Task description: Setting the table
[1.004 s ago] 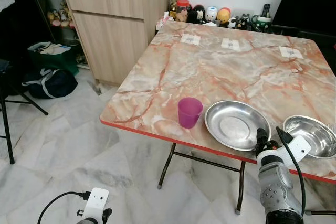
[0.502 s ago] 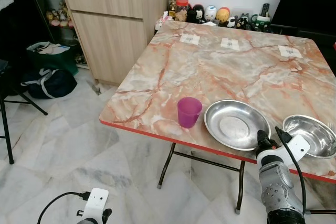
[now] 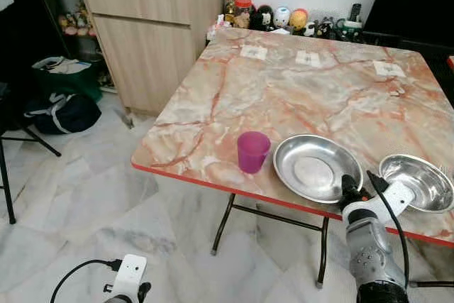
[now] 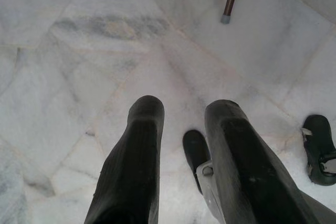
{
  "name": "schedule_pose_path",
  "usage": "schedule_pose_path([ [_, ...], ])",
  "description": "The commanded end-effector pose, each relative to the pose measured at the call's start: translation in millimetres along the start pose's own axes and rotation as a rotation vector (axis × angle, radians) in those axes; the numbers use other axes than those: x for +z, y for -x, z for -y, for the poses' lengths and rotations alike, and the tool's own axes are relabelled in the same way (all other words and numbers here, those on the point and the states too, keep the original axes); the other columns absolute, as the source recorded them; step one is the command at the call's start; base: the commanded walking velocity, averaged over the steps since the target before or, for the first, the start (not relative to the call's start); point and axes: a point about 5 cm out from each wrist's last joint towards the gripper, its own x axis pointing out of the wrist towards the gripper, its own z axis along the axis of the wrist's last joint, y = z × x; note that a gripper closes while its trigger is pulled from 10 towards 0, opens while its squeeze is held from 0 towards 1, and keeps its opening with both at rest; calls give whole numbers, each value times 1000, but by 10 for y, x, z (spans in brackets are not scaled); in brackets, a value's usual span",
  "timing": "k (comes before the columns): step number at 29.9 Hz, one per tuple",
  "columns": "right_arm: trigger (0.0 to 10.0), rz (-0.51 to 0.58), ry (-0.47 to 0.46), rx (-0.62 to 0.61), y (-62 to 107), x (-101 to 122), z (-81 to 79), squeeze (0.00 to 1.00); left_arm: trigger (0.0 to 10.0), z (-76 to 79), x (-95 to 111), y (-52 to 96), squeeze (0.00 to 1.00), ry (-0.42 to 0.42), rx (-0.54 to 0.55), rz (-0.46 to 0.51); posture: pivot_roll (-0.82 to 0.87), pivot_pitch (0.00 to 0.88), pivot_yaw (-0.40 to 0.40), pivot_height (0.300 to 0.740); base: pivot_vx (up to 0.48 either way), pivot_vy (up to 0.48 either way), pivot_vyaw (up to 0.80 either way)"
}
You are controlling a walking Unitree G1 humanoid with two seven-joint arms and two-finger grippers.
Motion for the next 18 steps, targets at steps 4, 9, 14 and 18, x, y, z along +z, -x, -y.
schedule_pose_path([
  [4,0,-36,-4,41,-2,-76,-99,0,10000,-14,-27,11,0,-22,-2,-4,54,28,-41,740,0,0,0],
  [9,0,-35,-1,38,-1,-73,-86,0,10000,-10,-29,11,0,-22,-3,-4,54,28,-41,740,0,0,0],
  [14,0,-30,2,33,1,-67,-81,0,10000,-8,-28,11,0,-24,-5,-4,52,29,-42,740,0,0,0],
  [18,0,16,19,24,9,-25,-75,0,10000,-7,-26,11,0,-25,-5,-2,54,28,-42,740,0,0,0],
])
